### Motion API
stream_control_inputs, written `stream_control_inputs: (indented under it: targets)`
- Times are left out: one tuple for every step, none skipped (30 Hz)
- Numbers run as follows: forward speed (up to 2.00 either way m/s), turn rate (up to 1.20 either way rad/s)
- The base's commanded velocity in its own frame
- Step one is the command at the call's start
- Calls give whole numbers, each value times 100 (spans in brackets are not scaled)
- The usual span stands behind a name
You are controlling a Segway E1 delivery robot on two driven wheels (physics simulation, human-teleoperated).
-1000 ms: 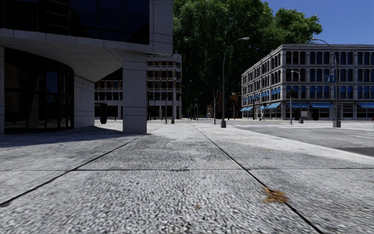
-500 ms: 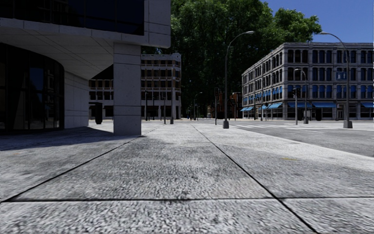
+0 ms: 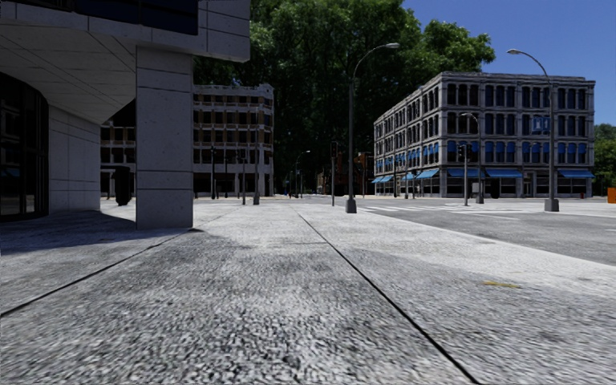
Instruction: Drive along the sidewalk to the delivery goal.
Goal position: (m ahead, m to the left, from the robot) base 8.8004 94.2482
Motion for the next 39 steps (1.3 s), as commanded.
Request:
stream_control_inputs:
  targets:
    - [200,0]
    - [200,0]
    - [200,0]
    - [200,0]
    - [200,0]
    - [200,0]
    - [200,0]
    - [200,0]
    - [200,0]
    - [200,0]
    - [200,15]
    - [200,26]
    - [200,28]
    - [200,28]
    - [200,28]
    - [200,22]
    - [200,3]
    - [200,0]
    - [200,0]
    - [200,0]
    - [200,0]
    - [200,0]
    - [200,0]
    - [200,0]
    - [200,0]
    - [200,0]
    - [200,0]
    - [200,0]
    - [200,0]
    - [200,0]
    - [200,0]
    - [200,0]
    - [200,0]
    - [200,0]
    - [200,0]
    - [200,0]
    - [200,0]
    - [200,0]
    - [200,0]
